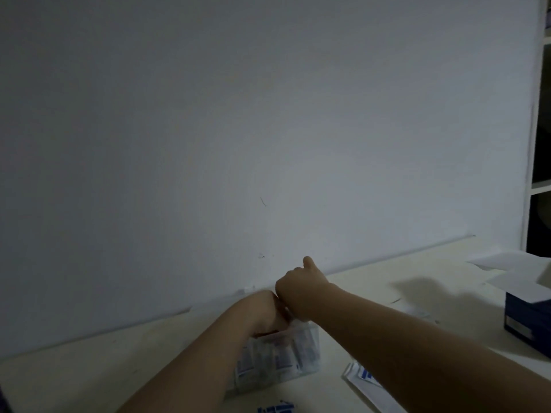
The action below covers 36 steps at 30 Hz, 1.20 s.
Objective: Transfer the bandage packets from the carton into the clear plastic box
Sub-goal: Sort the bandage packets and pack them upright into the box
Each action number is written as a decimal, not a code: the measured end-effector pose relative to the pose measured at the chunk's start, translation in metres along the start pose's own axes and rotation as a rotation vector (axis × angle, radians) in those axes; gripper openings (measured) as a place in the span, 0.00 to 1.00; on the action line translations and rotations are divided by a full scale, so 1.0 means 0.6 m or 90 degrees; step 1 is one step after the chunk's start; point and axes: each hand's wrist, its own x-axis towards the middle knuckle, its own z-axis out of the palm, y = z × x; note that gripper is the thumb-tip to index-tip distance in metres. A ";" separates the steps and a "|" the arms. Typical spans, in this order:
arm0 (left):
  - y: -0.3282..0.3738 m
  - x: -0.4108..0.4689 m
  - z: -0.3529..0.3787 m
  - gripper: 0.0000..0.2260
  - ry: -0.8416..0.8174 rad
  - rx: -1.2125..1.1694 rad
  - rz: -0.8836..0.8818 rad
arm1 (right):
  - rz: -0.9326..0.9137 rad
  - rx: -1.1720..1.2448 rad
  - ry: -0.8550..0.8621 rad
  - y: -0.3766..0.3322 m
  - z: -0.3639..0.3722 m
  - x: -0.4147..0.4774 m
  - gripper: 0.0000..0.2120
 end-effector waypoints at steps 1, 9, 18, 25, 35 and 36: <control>-0.001 0.000 -0.002 0.15 0.000 0.006 0.011 | -0.001 -0.008 -0.003 -0.003 -0.001 0.001 0.16; -0.037 0.005 -0.009 0.13 -0.054 -0.020 0.027 | -0.034 -0.092 0.032 -0.014 0.012 0.009 0.16; -0.032 0.010 -0.005 0.14 -0.084 0.067 0.089 | -0.044 -0.058 -0.027 -0.007 -0.002 -0.003 0.09; -0.033 -0.055 -0.046 0.09 0.108 -0.242 0.065 | 0.058 0.272 0.195 0.020 -0.073 -0.085 0.12; -0.096 -0.227 0.095 0.05 0.089 -0.134 0.143 | -0.008 0.291 -0.298 -0.055 0.022 -0.178 0.27; -0.098 -0.232 0.111 0.06 0.085 -0.120 0.149 | 0.005 0.328 -0.305 -0.061 0.032 -0.175 0.27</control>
